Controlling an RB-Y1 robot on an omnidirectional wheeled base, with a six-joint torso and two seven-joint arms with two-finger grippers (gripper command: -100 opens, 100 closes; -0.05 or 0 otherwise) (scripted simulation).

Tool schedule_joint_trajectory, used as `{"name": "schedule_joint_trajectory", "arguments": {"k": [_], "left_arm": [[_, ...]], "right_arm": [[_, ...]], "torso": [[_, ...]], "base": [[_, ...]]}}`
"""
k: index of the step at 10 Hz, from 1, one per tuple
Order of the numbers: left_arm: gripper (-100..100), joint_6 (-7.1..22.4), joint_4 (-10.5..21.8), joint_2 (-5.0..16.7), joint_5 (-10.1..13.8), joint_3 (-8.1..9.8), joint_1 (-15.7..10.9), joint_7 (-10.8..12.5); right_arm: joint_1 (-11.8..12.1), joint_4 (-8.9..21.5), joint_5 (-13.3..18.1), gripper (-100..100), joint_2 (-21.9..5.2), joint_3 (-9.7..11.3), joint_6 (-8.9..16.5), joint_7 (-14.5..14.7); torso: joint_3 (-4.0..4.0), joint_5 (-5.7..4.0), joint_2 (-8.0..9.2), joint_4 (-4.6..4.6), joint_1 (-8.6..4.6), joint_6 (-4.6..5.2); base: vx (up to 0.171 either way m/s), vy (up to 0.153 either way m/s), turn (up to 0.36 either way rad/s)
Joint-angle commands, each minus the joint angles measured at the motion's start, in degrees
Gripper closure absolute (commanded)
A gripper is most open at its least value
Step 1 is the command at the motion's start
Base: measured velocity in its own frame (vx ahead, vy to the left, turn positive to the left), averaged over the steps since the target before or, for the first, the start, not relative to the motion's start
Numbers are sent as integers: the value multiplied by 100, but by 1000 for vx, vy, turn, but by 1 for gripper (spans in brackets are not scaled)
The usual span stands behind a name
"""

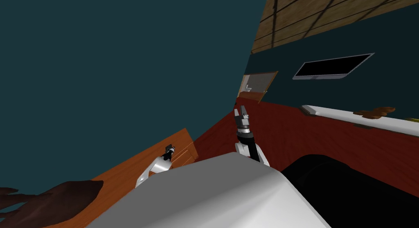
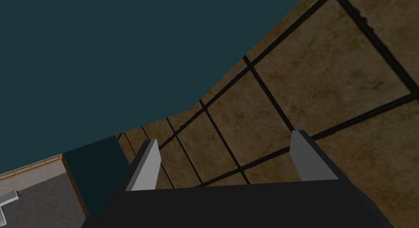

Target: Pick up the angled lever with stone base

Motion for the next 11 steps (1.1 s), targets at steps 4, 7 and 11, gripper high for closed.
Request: {"name": "schedule_joint_trajectory", "arguments": {"k": [4, 7, 11], "left_arm": [[-100, -260, 319, 158, 172, 85, -25, -40], [-100, -670, 756, 315, 437, 201, -97, -192], [-100, -1217, 1335, 524, 790, 355, -193, -394]], "right_arm": [[-1, 0, 0, 0, 1, 0, 0, 0], [-1, 0, 0, 0, 2, 1, 0, 0], [-1, 0, 0, 0, 1, 1, 0, 0]], "torso": [[16, -2, 29, 5, -15, -1], [17, -11, 31, 6, -57, 0], [21, -8, 37, 8, -42, -1]], "base": [[61, 20, -33], [26, -89, -19], [14, -57, -19]]}}
